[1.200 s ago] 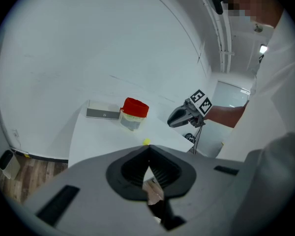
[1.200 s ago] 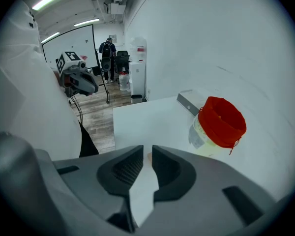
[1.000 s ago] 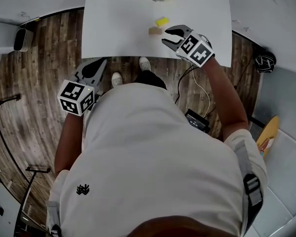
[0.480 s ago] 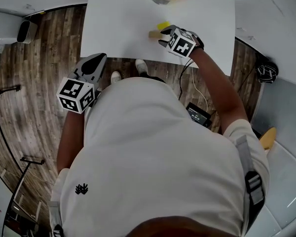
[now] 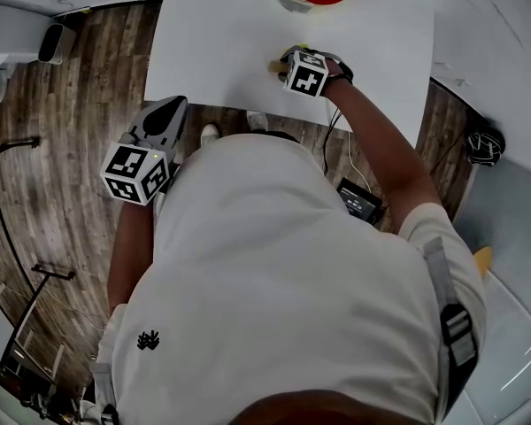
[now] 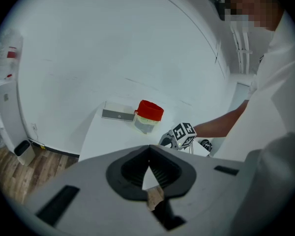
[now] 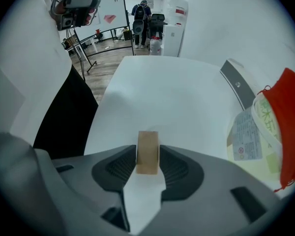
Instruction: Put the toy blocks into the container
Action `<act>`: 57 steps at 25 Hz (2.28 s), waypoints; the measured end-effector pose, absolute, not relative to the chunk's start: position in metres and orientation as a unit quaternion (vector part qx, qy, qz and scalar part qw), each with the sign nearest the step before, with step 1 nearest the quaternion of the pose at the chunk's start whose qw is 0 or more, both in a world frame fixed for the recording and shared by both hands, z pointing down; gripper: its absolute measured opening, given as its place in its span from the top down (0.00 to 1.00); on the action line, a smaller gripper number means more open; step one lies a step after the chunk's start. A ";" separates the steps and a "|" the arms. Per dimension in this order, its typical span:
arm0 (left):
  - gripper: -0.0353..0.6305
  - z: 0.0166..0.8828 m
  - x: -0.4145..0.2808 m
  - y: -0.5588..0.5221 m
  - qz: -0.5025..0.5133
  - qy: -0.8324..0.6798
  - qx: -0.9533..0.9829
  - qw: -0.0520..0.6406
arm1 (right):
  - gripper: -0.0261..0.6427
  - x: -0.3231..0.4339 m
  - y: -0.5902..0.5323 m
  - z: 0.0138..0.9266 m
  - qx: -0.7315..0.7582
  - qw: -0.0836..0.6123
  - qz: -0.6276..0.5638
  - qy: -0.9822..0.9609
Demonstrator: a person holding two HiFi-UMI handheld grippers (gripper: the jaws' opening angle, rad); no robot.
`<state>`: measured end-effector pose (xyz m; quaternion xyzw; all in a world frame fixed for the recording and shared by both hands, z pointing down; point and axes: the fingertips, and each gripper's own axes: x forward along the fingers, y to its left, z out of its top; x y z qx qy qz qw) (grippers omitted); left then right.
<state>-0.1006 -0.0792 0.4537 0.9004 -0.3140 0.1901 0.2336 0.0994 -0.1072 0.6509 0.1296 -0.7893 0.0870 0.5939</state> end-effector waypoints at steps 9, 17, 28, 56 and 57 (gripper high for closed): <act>0.94 0.451 -0.098 -0.088 0.190 -0.333 0.895 0.228 | 0.75 0.092 -0.111 0.650 0.109 0.589 0.079 -0.797; 0.94 0.451 -0.091 -0.090 0.189 -0.328 0.898 0.224 | 0.76 0.098 -0.111 0.610 0.109 0.583 0.076 -0.801; 0.94 0.453 -0.080 -0.093 0.187 -0.317 0.903 0.223 | 0.76 0.123 -0.138 0.512 0.139 0.559 0.058 -0.815; 0.94 0.460 -0.090 -0.102 0.186 -0.373 0.876 0.241 | 0.76 0.223 -0.363 0.499 0.231 0.576 0.089 -0.779; 0.94 0.460 -0.090 -0.102 0.186 -0.375 0.875 0.242 | 0.76 0.224 -0.366 0.503 0.229 0.581 0.092 -0.776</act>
